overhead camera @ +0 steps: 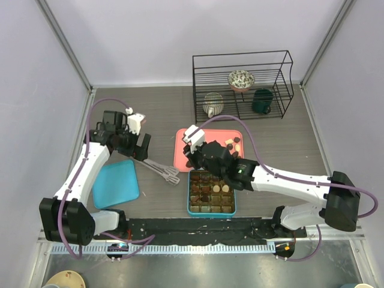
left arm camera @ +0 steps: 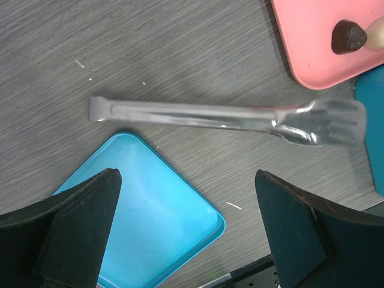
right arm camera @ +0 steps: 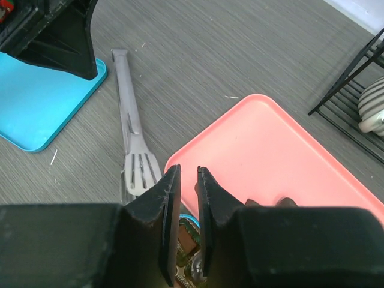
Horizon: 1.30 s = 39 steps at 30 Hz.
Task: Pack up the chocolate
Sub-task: Pick up the clamp from the center of the board.
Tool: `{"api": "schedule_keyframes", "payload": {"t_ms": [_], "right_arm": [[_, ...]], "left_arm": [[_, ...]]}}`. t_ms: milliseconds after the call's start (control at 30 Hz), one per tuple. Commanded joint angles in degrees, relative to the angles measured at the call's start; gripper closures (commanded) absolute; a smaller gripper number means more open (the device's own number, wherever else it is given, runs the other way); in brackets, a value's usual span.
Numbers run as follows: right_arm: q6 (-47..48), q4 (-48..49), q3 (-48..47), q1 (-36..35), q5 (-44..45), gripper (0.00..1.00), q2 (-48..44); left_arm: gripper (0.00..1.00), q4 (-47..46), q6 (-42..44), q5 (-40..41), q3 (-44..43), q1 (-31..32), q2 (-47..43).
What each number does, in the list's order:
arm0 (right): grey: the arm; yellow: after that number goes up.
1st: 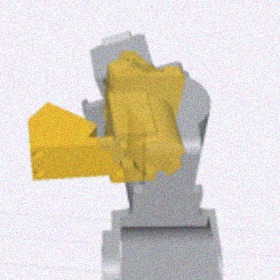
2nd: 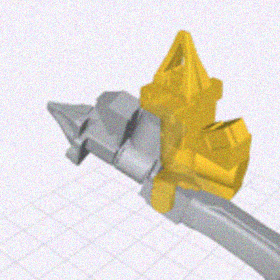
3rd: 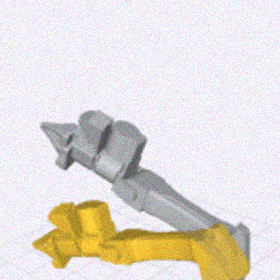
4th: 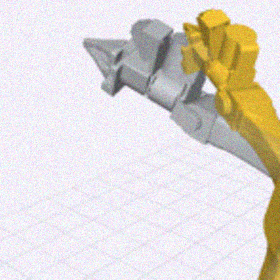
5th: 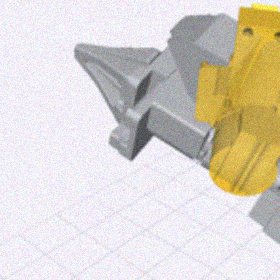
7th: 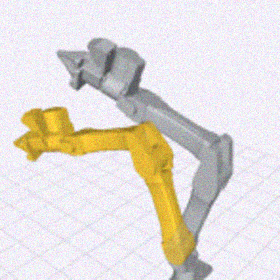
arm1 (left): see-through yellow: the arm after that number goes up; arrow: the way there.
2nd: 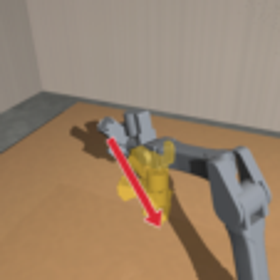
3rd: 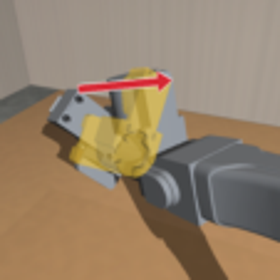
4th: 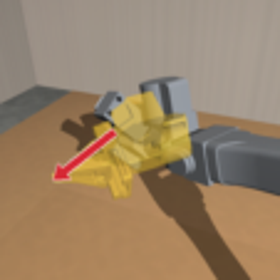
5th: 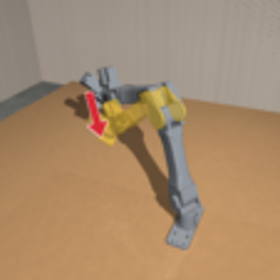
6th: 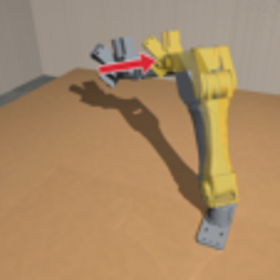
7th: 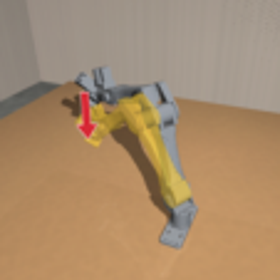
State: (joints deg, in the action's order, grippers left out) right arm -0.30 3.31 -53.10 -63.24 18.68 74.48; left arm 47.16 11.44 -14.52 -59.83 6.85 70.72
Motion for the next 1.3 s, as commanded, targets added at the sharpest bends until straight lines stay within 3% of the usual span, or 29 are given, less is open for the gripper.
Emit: {"api": "schedule_keyframes", "payload": {"t_ms": [0, 100, 233, 333, 600, 700, 833, 933, 1100, 1267], "right_arm": [[-1.5, 2.0, 0.3, 0.0, 0.0, 0.78, 0.8], [-2.5, 3.9, 2.2, 0.0, -0.6, 0.77, 0.8], [-1.7, 5.9, 2.1, 0.0, -4.2, 0.64, 4.1], [-0.1, 4.5, -1.6, 0.0, -7.4, 0.56, 9.4], [6.5, -6.9, -19.0, 0.2, -15.2, 0.50, 24.2], [5.0, -8.2, -22.9, 1.4, -21.8, 0.49, 26.3], [7.8, -11.5, -27.7, 0.9, -23.9, 0.47, 29.2], [12.8, -16.4, -30.9, -2.3, -19.0, 0.45, 31.0], [16.8, -25.7, -37.1, -8.9, 2.9, 0.43, 37.1], [18.1, -28.1, -40.6, -13.4, 11.5, 0.39, 41.8]], "left_arm": [[0.00, -0.9, 1.7, 0.2, 0.6, 0.2, -1.6], [0.00, -0.6, 2.0, 0.5, 1.2, 0.2, -1.9], [0.00, -0.8, 3.1, 3.7, 1.9, 0.2, -1.4], [0.00, -0.1, 2.3, 3.9, 1.5, -0.1, -2.4], [0.00, 5.0, 2.4, -1.8, -2.1, -8.8, -5.0], [0.00, 6.3, 3.3, -2.3, -2.7, -10.4, -5.3], [0.00, 7.8, 3.6, -3.3, -3.1, -12.6, -5.9], [0.00, 9.3, 3.8, -5.7, -4.0, -14.8, -5.7], [0.00, 12.8, 4.9, -11.8, -5.8, -21.2, -3.6], [0.00, 15.3, 6.6, -12.5, -6.4, -23.8, -3.0]]}}
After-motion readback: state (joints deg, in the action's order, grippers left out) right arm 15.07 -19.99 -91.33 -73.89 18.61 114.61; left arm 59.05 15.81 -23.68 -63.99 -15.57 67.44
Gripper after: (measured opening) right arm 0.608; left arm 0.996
